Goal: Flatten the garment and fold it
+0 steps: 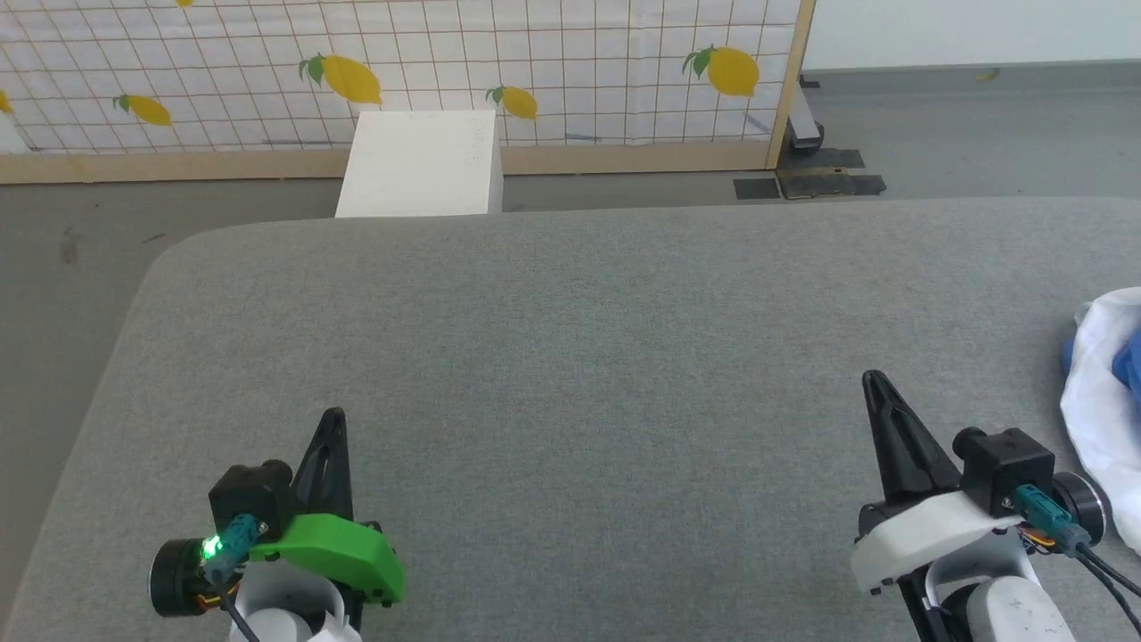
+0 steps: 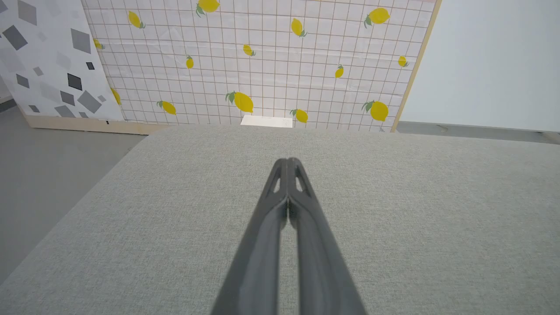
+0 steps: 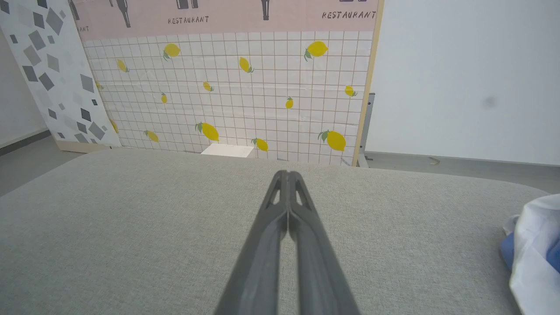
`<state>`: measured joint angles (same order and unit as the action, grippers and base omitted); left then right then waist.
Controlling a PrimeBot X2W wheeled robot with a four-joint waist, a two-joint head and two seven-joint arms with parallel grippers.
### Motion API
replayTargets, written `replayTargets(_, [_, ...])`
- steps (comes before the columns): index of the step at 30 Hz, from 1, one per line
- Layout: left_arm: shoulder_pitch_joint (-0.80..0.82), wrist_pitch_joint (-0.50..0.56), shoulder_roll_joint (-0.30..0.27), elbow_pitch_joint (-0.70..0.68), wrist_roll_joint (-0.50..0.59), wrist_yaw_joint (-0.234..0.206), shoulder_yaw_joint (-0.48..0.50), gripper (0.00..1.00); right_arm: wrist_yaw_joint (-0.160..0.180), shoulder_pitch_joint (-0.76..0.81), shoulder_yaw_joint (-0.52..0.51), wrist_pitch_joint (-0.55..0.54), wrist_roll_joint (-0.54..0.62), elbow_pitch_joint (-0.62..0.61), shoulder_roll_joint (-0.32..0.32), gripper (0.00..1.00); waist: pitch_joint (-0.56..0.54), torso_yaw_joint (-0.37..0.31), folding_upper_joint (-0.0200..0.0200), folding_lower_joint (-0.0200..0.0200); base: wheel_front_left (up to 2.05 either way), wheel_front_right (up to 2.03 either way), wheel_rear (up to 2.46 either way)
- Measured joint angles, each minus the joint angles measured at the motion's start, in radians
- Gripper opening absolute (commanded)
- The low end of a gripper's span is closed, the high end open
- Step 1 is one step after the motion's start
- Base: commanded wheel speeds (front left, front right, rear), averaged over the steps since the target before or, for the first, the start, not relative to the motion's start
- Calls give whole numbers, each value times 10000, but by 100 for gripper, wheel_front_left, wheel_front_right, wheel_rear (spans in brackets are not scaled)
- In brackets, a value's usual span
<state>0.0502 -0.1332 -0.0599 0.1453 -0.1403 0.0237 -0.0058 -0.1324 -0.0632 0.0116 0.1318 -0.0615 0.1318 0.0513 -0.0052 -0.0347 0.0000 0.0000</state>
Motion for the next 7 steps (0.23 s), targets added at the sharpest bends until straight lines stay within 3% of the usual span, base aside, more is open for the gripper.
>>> replayTargets(7, [-35, 151, 4, -167, 100, -29, 2, 0, 0, 32, -12, -130, 12, -140, 0, 0, 6, 38, 0, 0, 0, 0, 0])
